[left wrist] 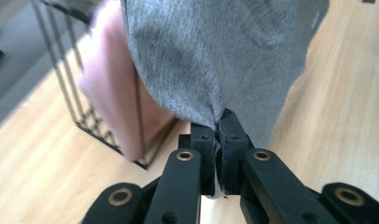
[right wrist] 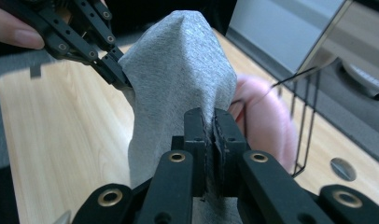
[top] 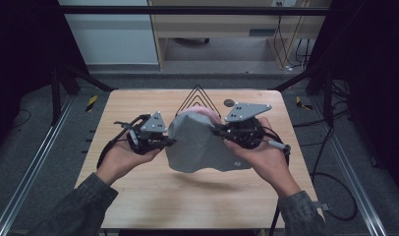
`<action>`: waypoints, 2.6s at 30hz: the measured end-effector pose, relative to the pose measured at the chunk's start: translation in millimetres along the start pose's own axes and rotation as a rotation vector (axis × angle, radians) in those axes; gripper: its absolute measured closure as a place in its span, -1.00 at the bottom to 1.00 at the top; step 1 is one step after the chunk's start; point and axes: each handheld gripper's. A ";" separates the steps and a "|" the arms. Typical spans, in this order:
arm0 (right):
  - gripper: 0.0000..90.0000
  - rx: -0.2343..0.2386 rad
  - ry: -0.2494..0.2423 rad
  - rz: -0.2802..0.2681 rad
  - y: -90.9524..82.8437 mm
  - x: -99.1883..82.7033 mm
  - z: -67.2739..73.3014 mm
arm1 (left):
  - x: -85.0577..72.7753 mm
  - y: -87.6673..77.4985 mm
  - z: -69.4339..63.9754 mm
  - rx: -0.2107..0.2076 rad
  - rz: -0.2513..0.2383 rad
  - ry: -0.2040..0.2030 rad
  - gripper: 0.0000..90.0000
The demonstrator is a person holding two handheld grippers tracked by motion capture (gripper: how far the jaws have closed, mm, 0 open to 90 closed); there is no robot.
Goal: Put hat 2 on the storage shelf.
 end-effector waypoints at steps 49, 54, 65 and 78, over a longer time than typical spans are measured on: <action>0.90 -0.145 0.077 -0.245 -20.0 56.4 -76.8 | 84.0 -32.8 64.4 0.236 -0.213 -0.093 0.94; 0.90 -0.158 0.095 -0.286 -16.2 60.0 -89.9 | 92.2 -25.6 68.5 0.297 -0.246 -0.089 0.94; 0.90 -0.180 0.119 -0.330 -5.5 63.0 -121.3 | 102.1 -6.3 86.7 0.330 -0.294 -0.101 0.94; 0.90 -0.204 0.167 -0.267 32.9 53.2 -156.9 | 92.4 37.0 115.8 0.312 -0.263 -0.154 0.94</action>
Point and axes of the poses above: each handheld gripper's, and its own axes: y roughly forward along the jaws, x roughly out of its top, z roughly to its left, and after that the axes turned 7 degrees about x, right-handed
